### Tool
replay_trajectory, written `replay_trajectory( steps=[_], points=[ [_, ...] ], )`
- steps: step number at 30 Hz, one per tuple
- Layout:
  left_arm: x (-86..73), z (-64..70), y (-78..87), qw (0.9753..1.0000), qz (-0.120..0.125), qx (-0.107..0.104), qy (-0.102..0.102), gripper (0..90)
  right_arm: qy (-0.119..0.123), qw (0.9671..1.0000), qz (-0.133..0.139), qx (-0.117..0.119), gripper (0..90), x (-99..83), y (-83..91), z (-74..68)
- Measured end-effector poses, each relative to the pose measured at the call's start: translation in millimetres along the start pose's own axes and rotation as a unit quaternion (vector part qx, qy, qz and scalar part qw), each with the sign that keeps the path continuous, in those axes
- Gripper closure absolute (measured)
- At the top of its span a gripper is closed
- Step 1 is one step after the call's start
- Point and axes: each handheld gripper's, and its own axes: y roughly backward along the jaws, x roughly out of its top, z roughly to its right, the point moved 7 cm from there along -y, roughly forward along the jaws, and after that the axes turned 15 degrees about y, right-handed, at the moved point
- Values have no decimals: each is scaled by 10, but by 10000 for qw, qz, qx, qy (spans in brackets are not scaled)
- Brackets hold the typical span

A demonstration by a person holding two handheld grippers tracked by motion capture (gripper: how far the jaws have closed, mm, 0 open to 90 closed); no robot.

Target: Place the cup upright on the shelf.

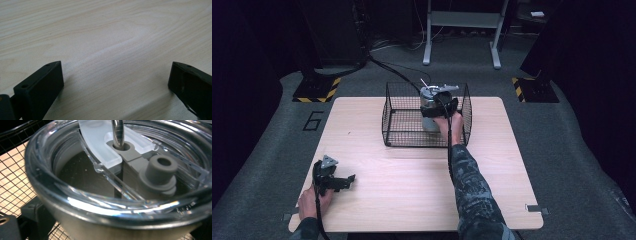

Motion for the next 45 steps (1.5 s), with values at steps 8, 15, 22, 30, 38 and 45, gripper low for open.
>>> replay_trajectory(
  steps=[8,15,22,30,38,45],
  points=[
    [4,-2,-3,10000,20,4,-6,1,1,9999,-124,44,33,-37,-109,-68],
    [4,-2,-2,10000,18,6,-10,1,46,9997,-248,49,33,-64,-161,-107],
    [4,-3,-2,10000,17,6,-14,1,117,9994,-321,52,32,-93,-181,-117],
    [4,-3,-2,10000,21,7,-11,1,63,9992,-391,45,32,-109,-200,-141],
    [4,-2,-2,10000,18,5,-10,1,53,9992,-392,69,31,-148,-166,-155],
    [4,-2,-2,10000,20,7,-12,1,-15,9994,-325,128,30,-237,-113,-142]
  ],
)
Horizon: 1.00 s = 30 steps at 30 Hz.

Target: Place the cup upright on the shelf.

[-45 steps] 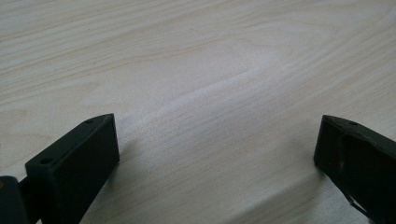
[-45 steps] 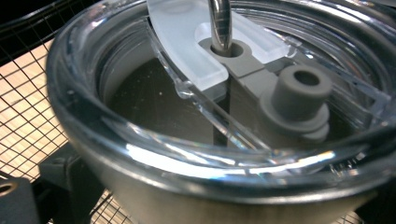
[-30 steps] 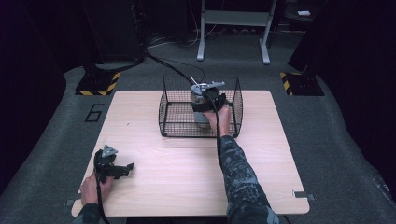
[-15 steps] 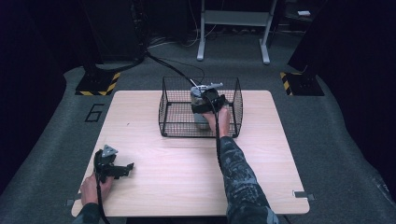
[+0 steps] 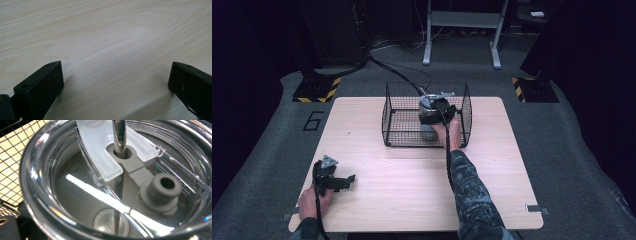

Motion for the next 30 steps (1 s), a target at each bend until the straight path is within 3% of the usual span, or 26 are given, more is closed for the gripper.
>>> replay_trajectory(
  steps=[4,13,17,25,29,30],
  points=[
    [0,0,0,10000,1,1,0,0,-92,9999,96,-14,29,-27,16,-11],
    [0,0,-1,10000,0,-2,0,0,-46,9999,102,35,19,-43,49,-30],
    [0,0,0,10000,-4,1,1,0,-186,9997,86,132,0,4,107,-34],
    [0,0,0,10000,-3,0,-1,0,-295,9993,8,240,0,45,361,8],
    [2,-6,1,10000,-6,9,-38,0,-341,9990,85,270,0,14,508,12],
    [2,-6,1,10000,-7,7,-39,0,-359,9987,202,312,0,4,627,15]
  ],
)
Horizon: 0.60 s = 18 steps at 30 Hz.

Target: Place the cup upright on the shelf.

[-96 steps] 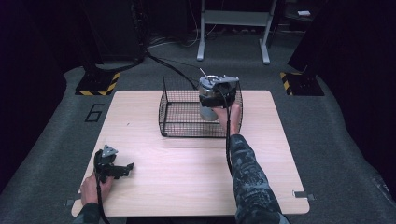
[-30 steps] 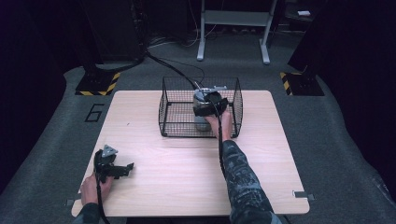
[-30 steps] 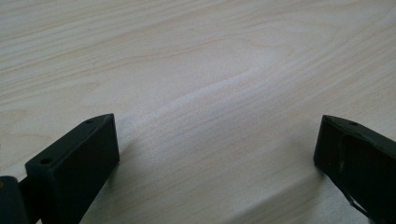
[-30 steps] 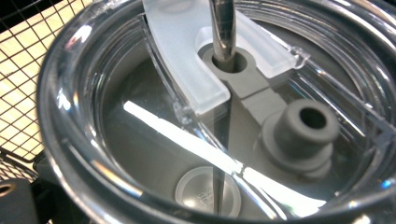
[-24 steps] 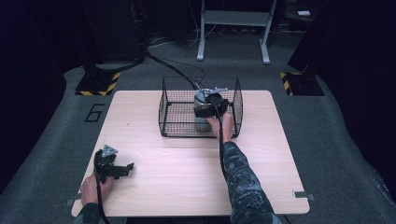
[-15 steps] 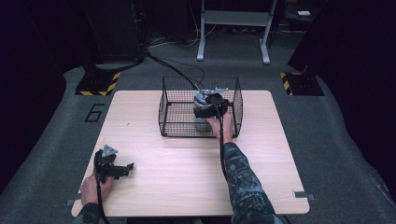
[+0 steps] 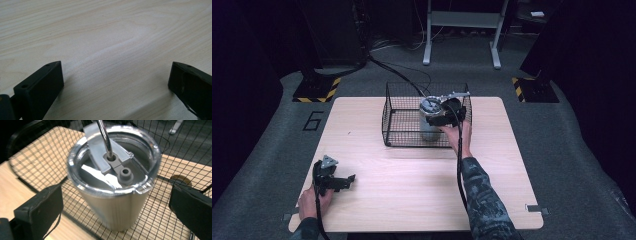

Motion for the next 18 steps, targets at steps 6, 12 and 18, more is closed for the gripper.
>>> replay_trajectory(
  steps=[6,12,18],
  points=[
    [0,0,0,10000,2,-1,-3,0,193,9996,189,-8,0,-11,351,-9],
    [0,-1,-1,10000,3,-2,-5,0,354,9989,314,-42,0,-97,741,-45],
    [0,0,0,10000,-3,-2,1,0,408,9984,341,-217,0,-328,1108,-18]
  ],
)
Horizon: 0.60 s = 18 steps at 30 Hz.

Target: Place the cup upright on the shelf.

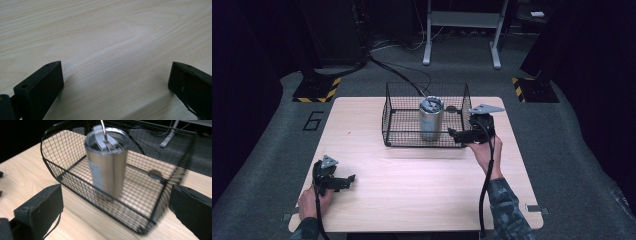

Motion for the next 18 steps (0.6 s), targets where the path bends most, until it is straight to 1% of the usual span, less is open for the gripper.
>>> replay_trajectory(
  steps=[3,4,5,8,9,10,11,12,13,14,15,16,17,18],
  points=[
    [0,-1,-1,10000,6,-2,-3,0,18,9999,-16,-130,0,-160,169,52],
    [0,0,0,10000,-1,0,1,0,18,9999,-16,-130,0,-160,169,52],
    [0,-1,-1,10000,6,-1,-2,1,-58,9997,-58,-224,0,-299,283,89],
    [0,0,1,10000,-6,-2,2,0,-122,9993,-121,-346,0,-498,413,137],
    [0,0,0,10000,-4,-5,5,0,-122,9993,-121,-346,0,-498,413,137],
    [-1,-1,3,10000,-19,-4,-7,1,-184,9987,-178,-434,0,-638,494,164],
    [-1,-1,3,10000,-19,-4,-7,1,-184,9987,-178,-434,0,-638,494,164],
    [-1,-1,2,10000,-17,-5,-11,1,-226,9984,-204,-483,0,-693,524,174],
    [-1,-1,3,10000,-25,-6,-8,1,-277,9976,-240,-582,0,-834,593,208],
    [-1,-1,4,10000,-26,2,-8,0,-322,9972,-263,-621,0,-906,624,222],
    [-1,-1,4,10000,-26,2,-8,0,-322,9972,-263,-621,0,-906,624,222],
    [-1,-1,3,10000,-23,-1,-8,0,-417,9962,-330,-688,0,-1049,672,244],
    [-1,-1,3,10000,-23,-1,-8,0,-417,9962,-330,-688,0,-1049,672,244],
    [-1,-1,3,10000,-22,-1,-10,0,-483,9947,-417,-804,0,-1199,712,267]
  ],
)
